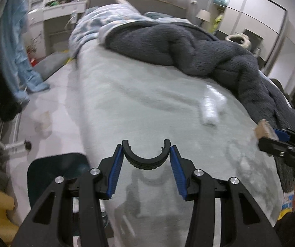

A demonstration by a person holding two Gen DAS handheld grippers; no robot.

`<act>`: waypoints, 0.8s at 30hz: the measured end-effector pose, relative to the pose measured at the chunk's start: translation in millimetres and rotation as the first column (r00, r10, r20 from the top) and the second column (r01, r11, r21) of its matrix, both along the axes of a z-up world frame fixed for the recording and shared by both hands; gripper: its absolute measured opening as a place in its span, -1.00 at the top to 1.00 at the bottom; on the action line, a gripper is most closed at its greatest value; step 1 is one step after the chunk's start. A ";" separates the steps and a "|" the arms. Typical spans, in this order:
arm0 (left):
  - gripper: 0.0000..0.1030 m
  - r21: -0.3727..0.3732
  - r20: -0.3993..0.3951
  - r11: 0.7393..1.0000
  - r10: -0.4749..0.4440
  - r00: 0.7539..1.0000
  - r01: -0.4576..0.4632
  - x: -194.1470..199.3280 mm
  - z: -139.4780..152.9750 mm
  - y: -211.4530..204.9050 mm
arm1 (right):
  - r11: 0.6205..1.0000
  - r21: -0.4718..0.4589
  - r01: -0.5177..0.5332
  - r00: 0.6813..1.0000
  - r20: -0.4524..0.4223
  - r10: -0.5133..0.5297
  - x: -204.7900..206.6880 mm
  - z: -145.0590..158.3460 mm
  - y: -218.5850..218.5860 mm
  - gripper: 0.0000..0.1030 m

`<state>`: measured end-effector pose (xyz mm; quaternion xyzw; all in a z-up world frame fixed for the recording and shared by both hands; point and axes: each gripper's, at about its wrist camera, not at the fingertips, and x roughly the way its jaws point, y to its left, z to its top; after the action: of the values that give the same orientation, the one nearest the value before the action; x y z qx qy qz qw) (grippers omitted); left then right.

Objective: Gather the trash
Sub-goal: 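Carry the black clip and tape roll over the teal wastebasket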

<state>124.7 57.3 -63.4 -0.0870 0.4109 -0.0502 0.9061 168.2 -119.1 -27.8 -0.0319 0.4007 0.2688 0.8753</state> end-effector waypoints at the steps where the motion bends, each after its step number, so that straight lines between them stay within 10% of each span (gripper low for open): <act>1: 0.05 -0.007 -0.007 1.000 0.015 1.000 -0.015 0.0 -1.8 6.5 | 1.000 0.001 -0.005 1.000 0.004 0.005 -0.3 2.2 4.4 0.05; 24: 0.04 0.080 -0.327 0.968 0.251 0.911 -0.238 -11.2 -92.7 139.8 | 0.983 0.028 -0.184 0.983 0.018 0.183 5.1 19.8 147.6 0.05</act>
<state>113.5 197.1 -156.1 -0.1277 0.5454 0.0871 0.8238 173.3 28.5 -8.0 -0.0577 0.3852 0.3541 0.8502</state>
